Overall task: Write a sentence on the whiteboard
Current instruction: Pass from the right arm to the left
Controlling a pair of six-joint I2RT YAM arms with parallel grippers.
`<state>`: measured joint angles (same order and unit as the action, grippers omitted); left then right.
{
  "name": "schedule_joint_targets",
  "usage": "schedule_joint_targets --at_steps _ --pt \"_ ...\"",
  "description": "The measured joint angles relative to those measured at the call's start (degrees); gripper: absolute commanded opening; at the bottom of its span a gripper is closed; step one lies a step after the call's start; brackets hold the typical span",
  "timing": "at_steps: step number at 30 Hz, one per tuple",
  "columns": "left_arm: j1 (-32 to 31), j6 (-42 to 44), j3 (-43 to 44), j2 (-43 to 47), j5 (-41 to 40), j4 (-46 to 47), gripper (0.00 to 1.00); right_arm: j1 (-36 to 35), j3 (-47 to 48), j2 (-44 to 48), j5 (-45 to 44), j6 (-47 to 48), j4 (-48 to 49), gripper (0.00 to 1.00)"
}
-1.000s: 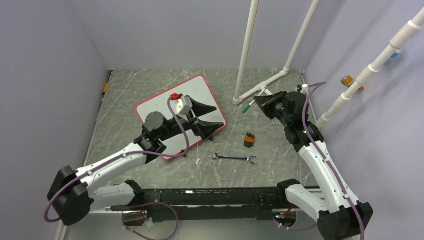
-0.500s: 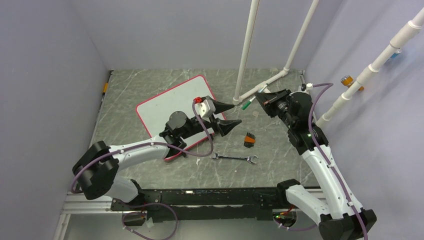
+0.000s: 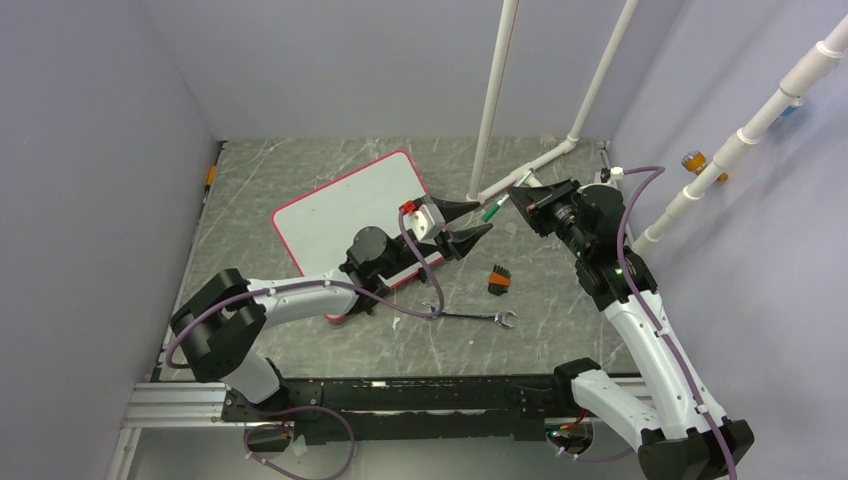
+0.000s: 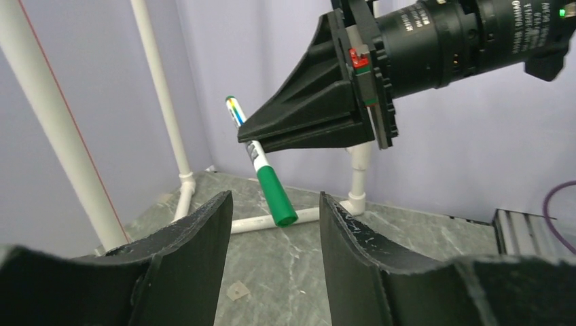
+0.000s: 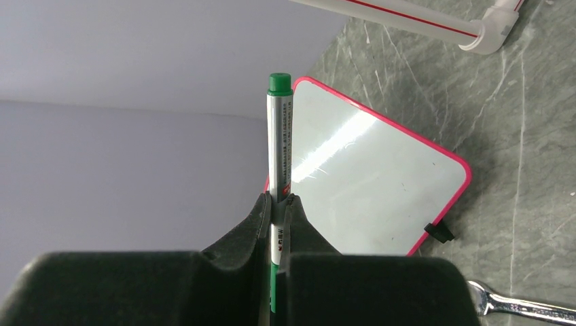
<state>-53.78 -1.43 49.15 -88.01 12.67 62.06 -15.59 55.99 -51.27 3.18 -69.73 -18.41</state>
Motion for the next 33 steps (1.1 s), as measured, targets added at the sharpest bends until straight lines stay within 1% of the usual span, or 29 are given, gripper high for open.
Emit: schedule_joint_targets --at_steps 2,5,10,12,16,18,21,28,33 --pt "-0.26 0.74 0.66 -0.90 -1.49 0.94 0.53 -0.07 0.00 0.00 0.15 0.00 0.02 0.00" --pt "-0.52 1.03 1.55 -2.16 -2.91 1.90 0.48 -0.15 -0.02 0.00 0.33 -0.02 0.04 0.00" --pt "-1.03 1.33 2.62 -4.00 -5.03 3.15 0.43 -0.15 -0.13 0.00 0.33 -0.33 0.04 0.00" --pt "-1.18 1.40 2.78 -4.44 -5.53 3.50 0.43 -0.15 -0.13 0.00 0.31 -0.35 0.04 0.00" --pt "-1.33 0.76 3.56 -5.29 -6.29 3.54 0.47 -0.20 -0.13 0.00 0.33 -0.35 0.07 0.00" --pt "-1.33 0.39 3.87 -5.64 -6.62 3.50 0.47 -0.20 -0.13 -0.02 0.35 -0.35 0.07 0.00" --pt "-1.33 0.07 4.24 -6.03 -7.72 3.52 0.41 -0.20 -0.15 -0.07 0.33 -0.35 0.09 0.00" --pt "-1.62 -0.96 4.63 -6.71 -9.14 3.69 0.34 -0.20 -0.15 -0.07 0.31 -0.35 0.17 0.00" --pt "-1.62 -1.40 5.22 -7.28 -9.60 3.72 0.26 -0.20 -0.42 -0.07 0.31 -0.35 0.79 0.00"
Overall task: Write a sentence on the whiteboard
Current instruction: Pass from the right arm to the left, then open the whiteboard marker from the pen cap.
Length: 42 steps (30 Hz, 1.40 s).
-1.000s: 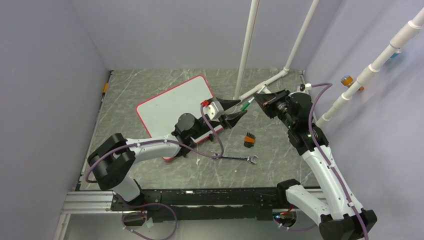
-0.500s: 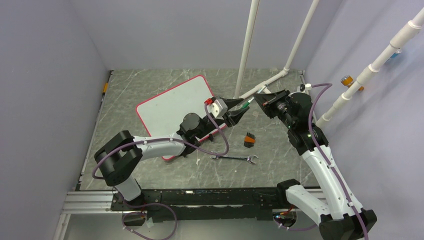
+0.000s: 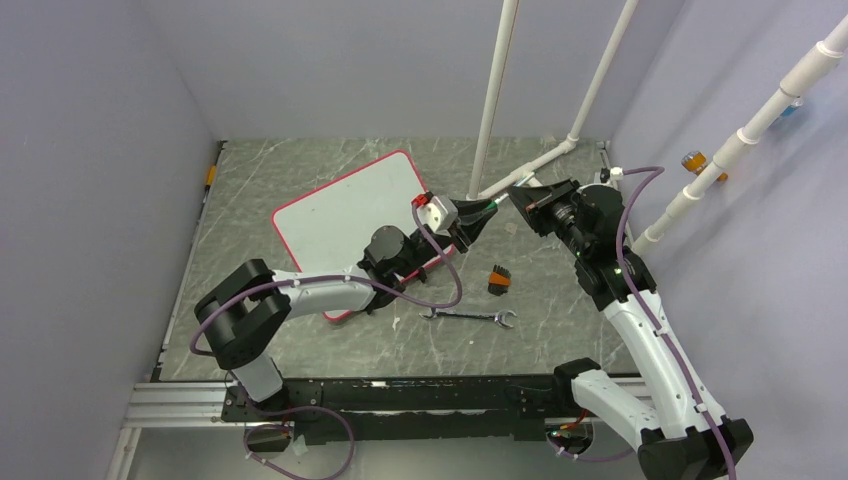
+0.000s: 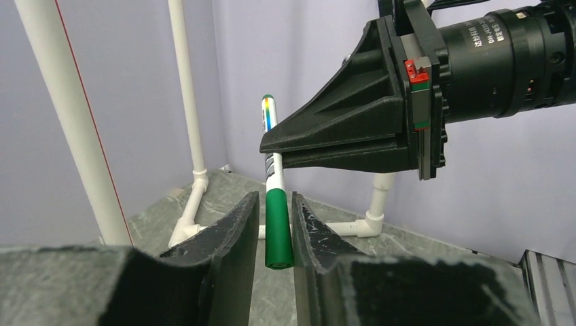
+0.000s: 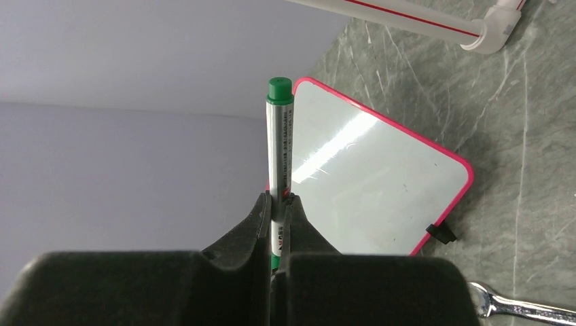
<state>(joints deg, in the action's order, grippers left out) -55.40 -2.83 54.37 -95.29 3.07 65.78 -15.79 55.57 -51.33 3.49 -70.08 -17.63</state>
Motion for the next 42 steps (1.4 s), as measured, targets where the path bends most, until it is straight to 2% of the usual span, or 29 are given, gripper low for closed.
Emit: schedule_joint_targets --at_steps 4,7,12,13,15,17,20,26,29,33,37,42 --pt "-0.04 -0.66 0.00 -0.31 -0.44 0.00 0.16 0.00 -0.04 0.00 0.00 0.02 0.02 0.00" --pt "-0.07 -1.27 0.02 -0.33 -0.79 0.02 0.00 0.00 -0.04 0.02 0.00 0.02 0.17 0.00" --pt "-0.20 -1.49 0.02 -0.33 -0.98 -0.09 0.00 0.00 -0.50 0.35 0.02 0.17 0.48 0.00" --pt "-0.20 -1.49 0.02 -0.33 -0.96 -0.20 0.00 0.02 -0.79 0.50 0.02 0.39 0.76 0.07" --pt "-0.15 -1.53 0.02 -0.13 -0.76 -0.70 0.00 0.07 -0.96 0.61 0.26 1.25 1.01 0.31" --pt "0.24 -2.08 -0.02 0.68 -0.02 -2.03 0.00 0.11 -0.94 0.61 1.27 2.84 1.11 0.50" --pt "1.90 -2.97 -0.28 3.17 1.09 -4.35 0.00 -0.07 -0.94 0.66 3.34 5.99 0.85 0.67" --pt "7.08 -5.95 -1.73 13.60 5.29 -11.37 0.00 -0.04 0.44 -0.42 9.40 15.78 0.57 0.79" --pt "9.07 -6.86 -1.77 19.08 7.82 -16.04 0.00 -0.07 2.38 -1.86 13.22 20.11 1.09 0.88" --pt "11.87 -8.09 -1.77 26.21 11.78 -23.02 0.00 -0.07 2.71 -1.90 19.32 24.52 4.98 0.99" --pt "15.19 -9.33 -1.49 31.78 15.54 -31.50 0.00 -0.07 2.84 -1.18 25.59 27.80 9.31 0.99" --pt "20.11 -12.00 4.15 33.81 23.06 -45.05 0.00 -0.07 3.96 -1.97 33.70 29.53 13.42 0.99"
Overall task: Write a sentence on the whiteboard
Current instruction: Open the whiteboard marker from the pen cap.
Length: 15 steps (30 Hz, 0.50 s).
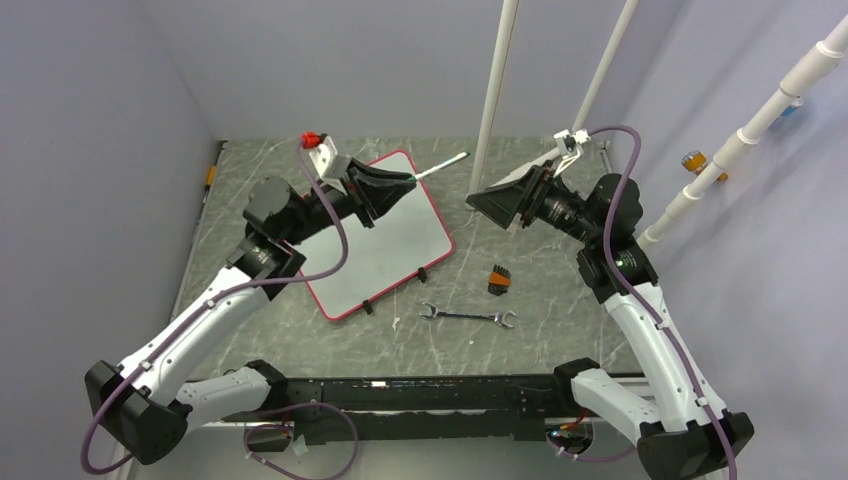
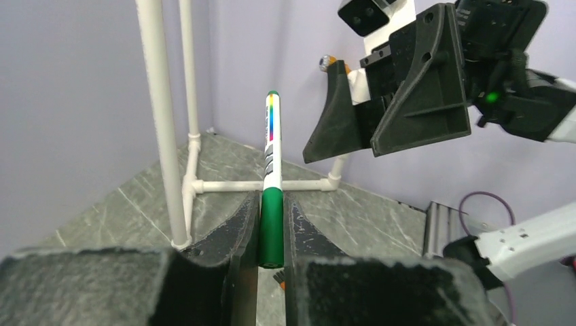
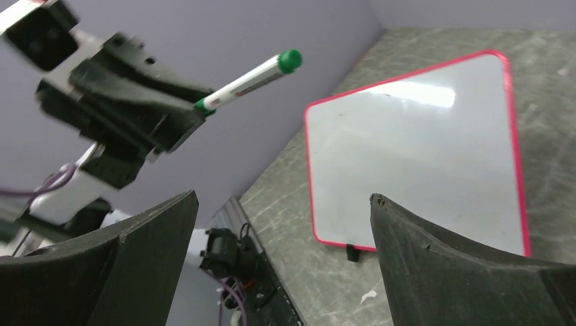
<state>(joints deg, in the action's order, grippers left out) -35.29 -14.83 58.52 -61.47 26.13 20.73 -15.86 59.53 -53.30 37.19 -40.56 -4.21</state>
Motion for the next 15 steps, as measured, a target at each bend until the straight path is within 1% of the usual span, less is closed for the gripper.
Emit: schedule_joint_targets --at_steps 3,6,12,15 --pt "2.67 -2.10 4.17 0.13 5.20 -5.73 0.00 -0.02 -0.15 -0.92 5.40 -1.16 5.49 0.97" --pt "4.66 -4.83 6.36 0.55 10.86 -8.09 0.00 0.00 -0.35 -2.21 10.84 -3.58 12.61 0.95" --pt "6.03 -10.71 7.13 1.01 20.61 -9.18 0.00 -0.46 -1.16 -4.11 18.51 -9.51 27.30 0.91" --pt "6.08 -13.55 7.13 1.01 23.30 -8.48 0.00 -1.49 -0.96 -4.72 20.48 -10.60 31.41 0.86"
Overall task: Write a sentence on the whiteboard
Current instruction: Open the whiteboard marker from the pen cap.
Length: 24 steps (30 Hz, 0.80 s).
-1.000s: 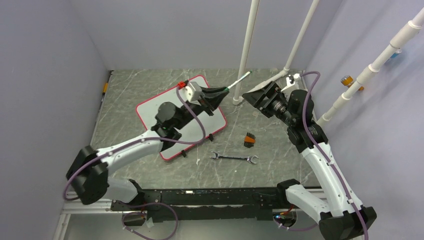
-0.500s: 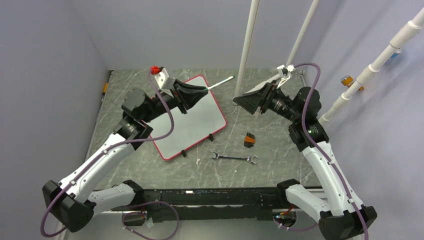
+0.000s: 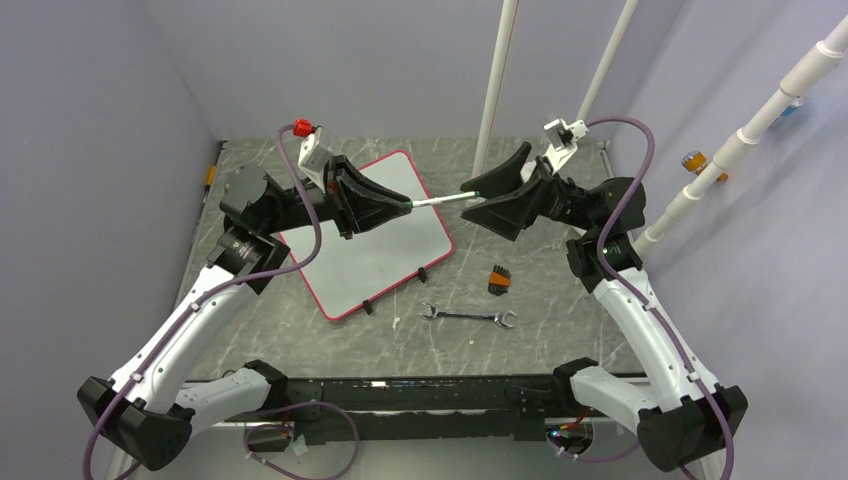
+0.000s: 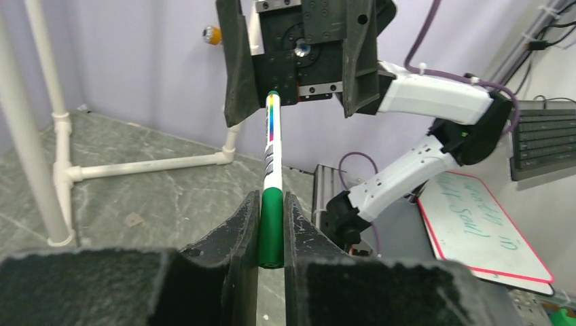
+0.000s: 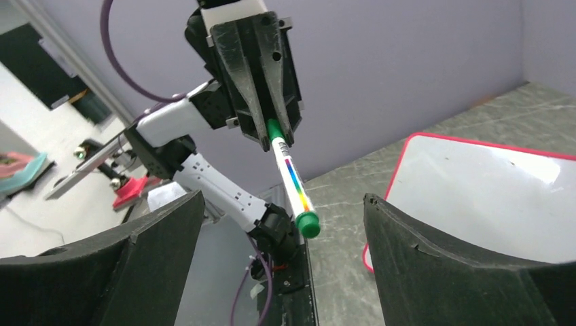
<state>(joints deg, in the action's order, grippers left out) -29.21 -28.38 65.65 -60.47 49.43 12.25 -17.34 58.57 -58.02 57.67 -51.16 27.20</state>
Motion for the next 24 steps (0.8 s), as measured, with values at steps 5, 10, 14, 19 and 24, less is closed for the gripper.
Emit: schedule_joint_targets --at_steps 5,10,14,19,24 --pt "0.00 -4.00 -0.17 -0.11 2.12 3.37 0.00 -3.98 2.05 -2.45 1.40 1.18 0.74 0.74" --pt "0.00 -7.02 -1.01 -0.83 3.08 7.26 0.00 -7.21 2.47 -4.55 1.33 2.32 0.79 0.62" --pt "0.02 -7.98 -1.92 -1.29 3.21 8.28 0.00 -8.28 2.75 -6.03 1.16 2.29 1.46 0.55" --pt "0.04 -8.50 -2.54 -1.31 3.23 8.48 0.00 -8.74 3.34 -7.41 0.92 2.16 2.47 0.48" --pt "0.04 -8.15 -2.56 -1.31 3.21 8.11 0.00 -8.87 3.43 -7.67 0.92 2.14 3.32 0.41"
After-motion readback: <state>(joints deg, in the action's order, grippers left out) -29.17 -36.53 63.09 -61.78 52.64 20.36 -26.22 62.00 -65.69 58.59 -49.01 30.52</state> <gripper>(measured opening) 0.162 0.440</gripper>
